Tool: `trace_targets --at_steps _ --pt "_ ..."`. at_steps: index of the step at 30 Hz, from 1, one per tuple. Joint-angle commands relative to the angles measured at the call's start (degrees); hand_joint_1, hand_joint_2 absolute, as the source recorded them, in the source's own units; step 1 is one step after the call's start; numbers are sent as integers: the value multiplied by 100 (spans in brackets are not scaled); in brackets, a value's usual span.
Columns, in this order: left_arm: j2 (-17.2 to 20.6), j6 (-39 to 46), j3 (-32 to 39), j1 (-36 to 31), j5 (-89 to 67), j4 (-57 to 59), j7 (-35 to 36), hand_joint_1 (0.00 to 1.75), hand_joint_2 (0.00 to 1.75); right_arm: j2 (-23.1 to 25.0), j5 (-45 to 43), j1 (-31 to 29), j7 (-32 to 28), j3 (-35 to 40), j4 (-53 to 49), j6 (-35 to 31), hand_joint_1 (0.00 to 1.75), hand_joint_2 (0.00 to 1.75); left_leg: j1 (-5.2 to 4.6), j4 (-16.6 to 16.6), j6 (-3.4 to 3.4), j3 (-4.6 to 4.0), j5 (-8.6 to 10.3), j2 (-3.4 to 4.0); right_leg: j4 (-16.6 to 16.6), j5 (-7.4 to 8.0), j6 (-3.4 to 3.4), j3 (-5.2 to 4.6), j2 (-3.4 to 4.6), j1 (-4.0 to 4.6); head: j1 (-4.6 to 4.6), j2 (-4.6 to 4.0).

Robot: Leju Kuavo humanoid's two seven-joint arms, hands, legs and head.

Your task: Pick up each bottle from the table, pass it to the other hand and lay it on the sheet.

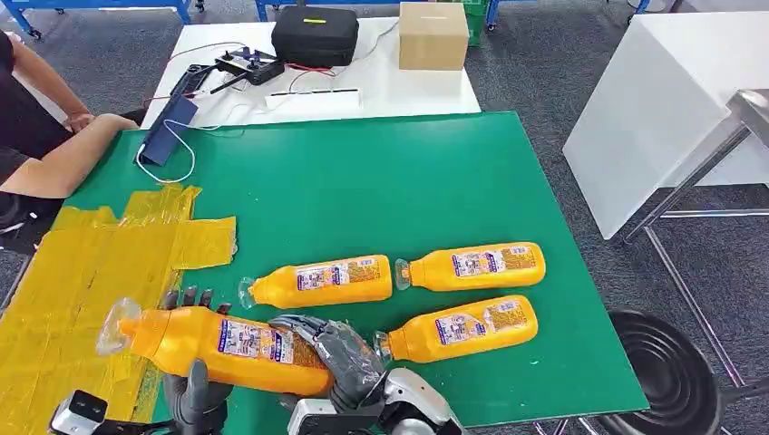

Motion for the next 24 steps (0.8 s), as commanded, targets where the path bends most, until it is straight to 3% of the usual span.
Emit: trace_targets --at_steps 1,18,21,22,23,24 --pt "162 -71 -241 -164 -36 256 3 175 175 -60 21 -176 31 227 469 15 175 175 1 -6 -2 12 0 -10 -6 0 1 13 1 0 0 0" --pt "278 112 -159 -187 -323 43 -45 175 175 -190 54 -38 76 25 207 -71 175 175 4 -1 -3 12 -2 -16 -5 -3 1 13 -2 3 0 0" --pt "445 733 6 -184 -1096 -227 -193 175 175 -177 216 114 217 -94 -45 -410 175 175 3 0 -3 8 -2 -16 -4 -3 1 10 -3 3 0 0" --pt "506 974 106 -200 -1383 -360 -259 175 175 -215 259 116 251 -141 -166 -527 110 175 5 1 -3 10 -3 -16 -4 -3 1 12 -2 4 -2 2" --pt "574 1264 233 -241 -1698 -504 -281 175 175 -257 267 124 277 -234 -335 -654 0 175 4 2 -4 7 -3 -14 -1 -4 0 8 0 4 0 0" --pt "601 1234 254 -255 -1692 -526 -275 175 175 -277 264 121 279 -252 -394 -651 0 175 1 -1 -2 3 0 -11 -2 -1 0 3 -2 1 0 0"
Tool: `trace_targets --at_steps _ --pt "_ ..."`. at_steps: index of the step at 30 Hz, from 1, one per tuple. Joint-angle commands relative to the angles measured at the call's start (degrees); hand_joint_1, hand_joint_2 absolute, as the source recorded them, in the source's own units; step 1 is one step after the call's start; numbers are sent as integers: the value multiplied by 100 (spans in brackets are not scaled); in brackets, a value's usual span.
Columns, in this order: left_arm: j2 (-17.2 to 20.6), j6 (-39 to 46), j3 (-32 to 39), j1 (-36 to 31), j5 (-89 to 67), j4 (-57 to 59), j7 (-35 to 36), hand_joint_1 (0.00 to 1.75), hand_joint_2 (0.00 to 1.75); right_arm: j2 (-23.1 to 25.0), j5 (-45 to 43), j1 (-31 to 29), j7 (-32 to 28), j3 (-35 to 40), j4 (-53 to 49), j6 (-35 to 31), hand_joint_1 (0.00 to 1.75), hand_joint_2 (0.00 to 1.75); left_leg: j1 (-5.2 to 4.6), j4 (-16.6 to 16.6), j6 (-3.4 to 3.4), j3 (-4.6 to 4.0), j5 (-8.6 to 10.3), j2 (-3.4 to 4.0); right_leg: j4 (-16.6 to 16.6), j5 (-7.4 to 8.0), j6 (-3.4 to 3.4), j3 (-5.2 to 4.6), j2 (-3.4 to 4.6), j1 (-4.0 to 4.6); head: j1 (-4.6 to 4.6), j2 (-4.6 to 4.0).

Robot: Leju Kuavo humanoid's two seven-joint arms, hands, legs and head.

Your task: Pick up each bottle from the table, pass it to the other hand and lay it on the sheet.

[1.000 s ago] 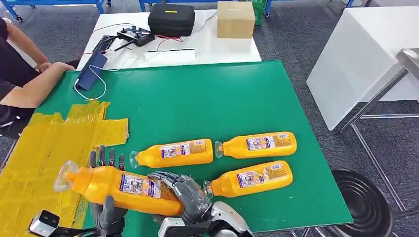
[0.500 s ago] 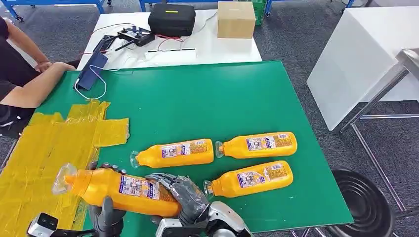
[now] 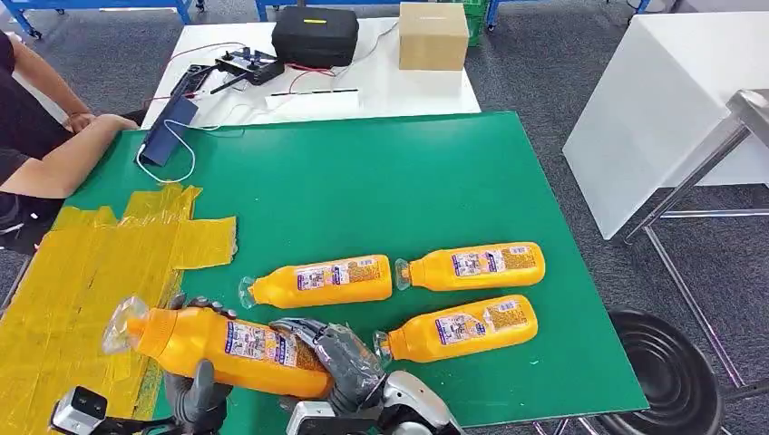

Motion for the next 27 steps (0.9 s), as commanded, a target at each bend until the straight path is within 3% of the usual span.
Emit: trace_targets --at_steps 1,5,7,8,9,11,15,27 --pt "483 947 285 -217 -1173 -478 -131 175 175 -266 205 82 210 -282 -449 -475 0 175 2 -1 -2 2 0 -11 -2 -1 0 4 -3 1 0 0" --pt "483 947 285 -217 -1173 -478 -131 175 175 -266 205 82 210 -282 -449 -475 0 175 2 -1 -2 2 0 -11 -2 -1 0 4 -3 1 0 0" --pt "556 1359 450 -304 -1604 -616 -135 175 175 -304 207 53 229 -377 -591 -570 0 175 3 1 -3 3 -1 -13 -1 -2 0 6 -2 2 0 0" --pt "738 1966 748 -686 -2257 -651 -104 175 175 -442 67 -120 347 -543 -809 -505 0 0 6 4 -4 -2 -1 -11 1 -1 -1 1 -1 5 0 0" --pt "1396 6148 1634 -2436 -5902 974 178 175 175 -710 -307 -676 471 -446 -707 -268 0 0 8 11 -6 -1 -6 -15 8 -5 -2 3 2 6 0 0" --pt "1507 6726 1649 -2460 -6549 1354 270 175 175 -747 -311 -717 479 -332 -644 -340 0 0 7 13 -7 -23 11 -23 8 8 -4 -15 -14 7 -2 0" --pt "1650 7378 1602 -2377 -7144 1871 337 175 175 -879 -431 -757 502 -251 -659 -444 0 0 0 -11 -5 12 29 -5 4 18 13 10 4 -2 0 0" --pt "1630 7389 1574 -2363 -7173 1799 373 175 175 -888 -434 -751 502 -247 -682 -447 0 0 -2 2 -5 -18 27 -10 10 15 14 -12 -2 2 2 0"
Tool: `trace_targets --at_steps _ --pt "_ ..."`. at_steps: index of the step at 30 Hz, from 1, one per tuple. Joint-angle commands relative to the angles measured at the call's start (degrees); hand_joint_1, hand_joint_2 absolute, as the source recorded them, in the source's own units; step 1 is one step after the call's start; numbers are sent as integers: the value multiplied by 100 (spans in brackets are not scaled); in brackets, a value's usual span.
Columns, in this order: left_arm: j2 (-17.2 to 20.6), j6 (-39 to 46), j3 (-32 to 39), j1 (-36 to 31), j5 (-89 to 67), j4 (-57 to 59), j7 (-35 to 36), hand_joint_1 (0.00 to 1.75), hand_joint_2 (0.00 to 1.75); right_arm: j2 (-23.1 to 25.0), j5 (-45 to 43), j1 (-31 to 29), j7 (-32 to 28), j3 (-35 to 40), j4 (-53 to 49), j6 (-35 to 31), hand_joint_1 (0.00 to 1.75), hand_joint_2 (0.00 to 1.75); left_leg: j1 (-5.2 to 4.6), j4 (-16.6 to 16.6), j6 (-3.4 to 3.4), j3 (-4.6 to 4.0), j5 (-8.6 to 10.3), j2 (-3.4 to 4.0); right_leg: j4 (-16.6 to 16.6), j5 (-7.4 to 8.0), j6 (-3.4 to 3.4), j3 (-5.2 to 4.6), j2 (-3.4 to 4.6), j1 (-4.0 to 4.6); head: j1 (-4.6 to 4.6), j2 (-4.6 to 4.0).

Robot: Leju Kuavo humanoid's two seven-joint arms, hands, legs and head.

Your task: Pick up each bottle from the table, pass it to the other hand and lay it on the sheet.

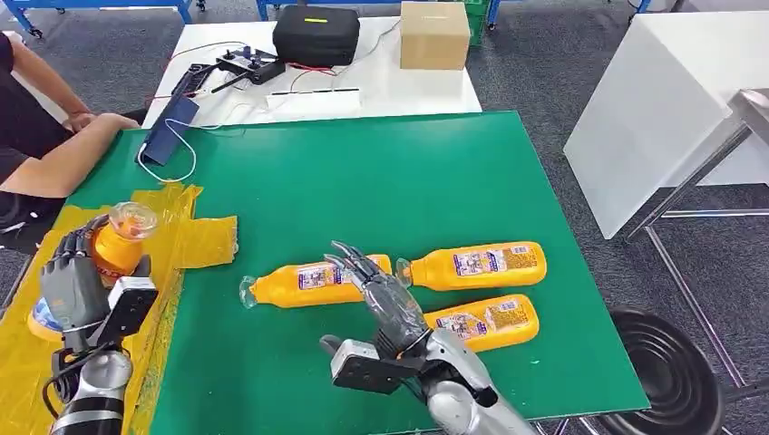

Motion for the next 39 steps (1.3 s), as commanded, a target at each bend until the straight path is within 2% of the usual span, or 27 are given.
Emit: trace_targets --at_steps 1,6,10,13,14,16,21,30,39 --pt "66 7 67 -272 -108 494 83 175 175 -217 -43 -229 40 213 48 -19 0 0 3 1 -3 1 1 -8 0 0 -1 2 0 2 0 0" --pt "52 7 174 -164 -806 542 243 175 175 -279 -56 -221 64 272 36 -27 0 0 4 2 -3 5 -2 -5 0 -1 -1 4 4 3 0 0" --pt "412 -103 -346 -380 -1296 1454 757 175 175 -216 -386 -537 250 368 396 316 0 0 5 -2 -5 13 -1 -4 -2 0 -1 10 9 2 0 0" --pt "578 -262 -774 -842 -1672 2450 989 175 175 -115 -514 -1165 529 519 1006 555 0 0 2 -3 -3 7 5 -5 -1 5 -1 3 5 0 0 0" --pt "603 -486 -985 -1036 -1766 2834 963 175 175 -34 -823 -1502 730 582 1326 989 0 0 3 1 -5 5 8 -10 1 7 -2 1 4 1 0 0" --pt "572 -585 -1198 -1228 -1763 3187 935 175 175 106 -892 -1951 823 708 1718 1160 0 0 -2 1 -4 1 11 -11 4 6 -1 -4 -2 -3 0 0" --pt "756 -1331 -1667 -1341 -1632 3344 980 175 175 342 -862 -2599 1190 1141 2125 1400 0 0 1 2 0 -6 20 4 6 23 -10 -10 14 -1 4 0" --pt "796 -1983 -1839 -1591 -1375 3668 856 175 175 545 -652 -2945 1444 1437 2662 1363 0 0 1 1 -2 1 20 1 10 23 -7 -5 5 -2 0 0" --pt "773 -1998 -1833 -1634 -1253 3698 750 175 175 554 -660 -3024 1473 1442 2740 1401 0 0 6 6 -12 -10 40 -15 15 28 -9 -12 -5 4 -2 0"
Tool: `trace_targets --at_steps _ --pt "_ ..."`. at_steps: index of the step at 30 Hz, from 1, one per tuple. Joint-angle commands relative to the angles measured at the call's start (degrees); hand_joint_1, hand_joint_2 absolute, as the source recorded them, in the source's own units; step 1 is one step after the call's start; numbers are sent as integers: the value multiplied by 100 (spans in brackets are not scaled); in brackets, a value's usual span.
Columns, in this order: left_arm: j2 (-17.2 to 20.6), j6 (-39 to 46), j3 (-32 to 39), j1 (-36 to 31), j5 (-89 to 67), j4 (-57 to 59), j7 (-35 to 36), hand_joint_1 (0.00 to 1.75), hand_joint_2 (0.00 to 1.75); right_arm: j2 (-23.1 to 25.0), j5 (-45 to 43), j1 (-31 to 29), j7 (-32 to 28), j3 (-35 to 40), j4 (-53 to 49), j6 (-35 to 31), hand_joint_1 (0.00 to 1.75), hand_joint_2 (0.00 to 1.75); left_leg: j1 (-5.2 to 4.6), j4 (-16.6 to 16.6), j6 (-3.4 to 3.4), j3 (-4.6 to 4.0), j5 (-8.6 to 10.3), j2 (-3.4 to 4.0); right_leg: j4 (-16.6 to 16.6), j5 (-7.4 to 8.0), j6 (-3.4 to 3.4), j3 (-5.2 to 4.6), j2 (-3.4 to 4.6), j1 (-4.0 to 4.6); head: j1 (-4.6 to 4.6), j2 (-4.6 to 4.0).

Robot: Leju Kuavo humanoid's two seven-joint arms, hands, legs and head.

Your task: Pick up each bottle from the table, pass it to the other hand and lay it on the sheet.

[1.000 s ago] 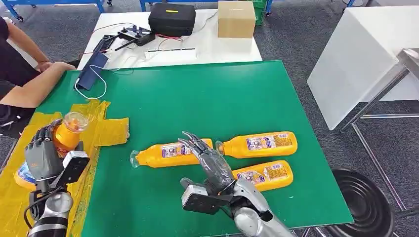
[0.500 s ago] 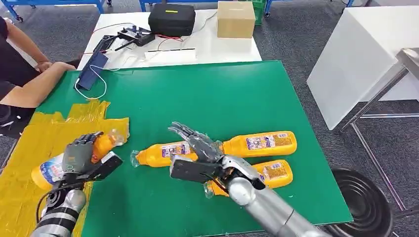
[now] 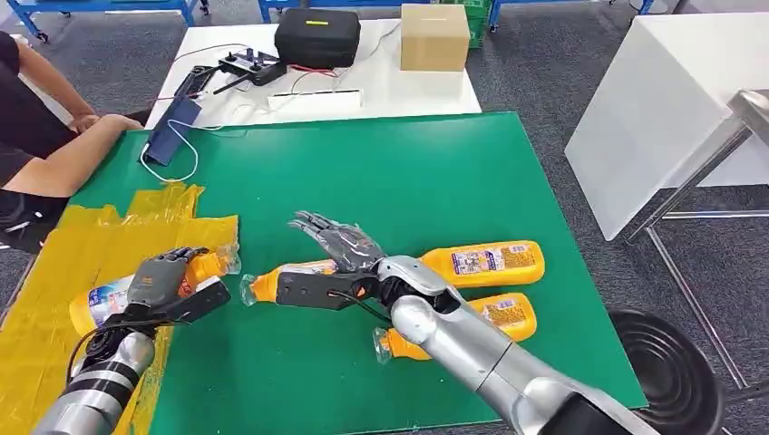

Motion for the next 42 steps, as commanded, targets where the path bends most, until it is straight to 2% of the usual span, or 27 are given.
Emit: trace_targets --at_steps 1,2,4,7,15,20,26,29,33,42 --pt "-58 -122 -230 -259 226 605 -154 171 175 37 7 -537 88 404 758 57 0 0 2 4 -2 -5 4 -6 4 3 -1 -5 4 1 0 0" --pt "-67 -121 -214 -272 313 570 -173 0 175 75 8 -588 110 410 882 96 0 175 0 2 0 -3 4 -3 5 2 -1 -4 3 -1 0 0" --pt "-37 -339 -290 -386 332 640 -28 0 175 146 32 -637 129 430 1105 134 0 175 0 4 -2 -4 5 -5 9 2 -1 -5 2 0 -2 0" --pt "5 -676 -186 -351 784 571 -283 0 175 164 90 -657 105 485 1399 168 0 175 5 2 -3 -1 7 -4 5 4 -1 -2 4 4 -2 0" --pt "454 -1483 -46 119 1516 -70 -751 0 175 -308 222 -598 41 407 1816 181 0 175 7 -1 -4 4 4 4 1 5 1 4 16 6 0 0" --pt "532 -1848 -38 479 1868 -661 -867 0 175 -581 383 -410 -46 158 1746 202 0 175 3 -1 -4 0 5 3 2 5 0 0 11 2 2 0" --pt "627 -2264 51 681 2387 -966 -1157 0 175 -685 478 -328 -103 96 1784 181 0 175 -2 -1 -3 0 4 3 5 2 0 -5 7 -1 0 0" --pt "370 -2852 488 776 3311 -1344 -1561 0 175 -730 568 -290 -120 -15 1851 133 0 175 4 5 -4 -6 2 -1 6 2 0 -10 9 5 0 0" --pt "66 -3347 816 880 3997 -1962 -1570 0 175 -627 785 -232 -173 -178 2080 -37 0 175 7 11 -1 -23 4 -19 4 0 4 -19 -9 10 2 0" --pt "-88 -3432 582 988 4074 -2419 -1467 0 175 -103 1317 -313 -163 -429 2316 -627 0 175 -3 1 -3 -26 6 0 7 2 0 -29 3 -1 2 2"
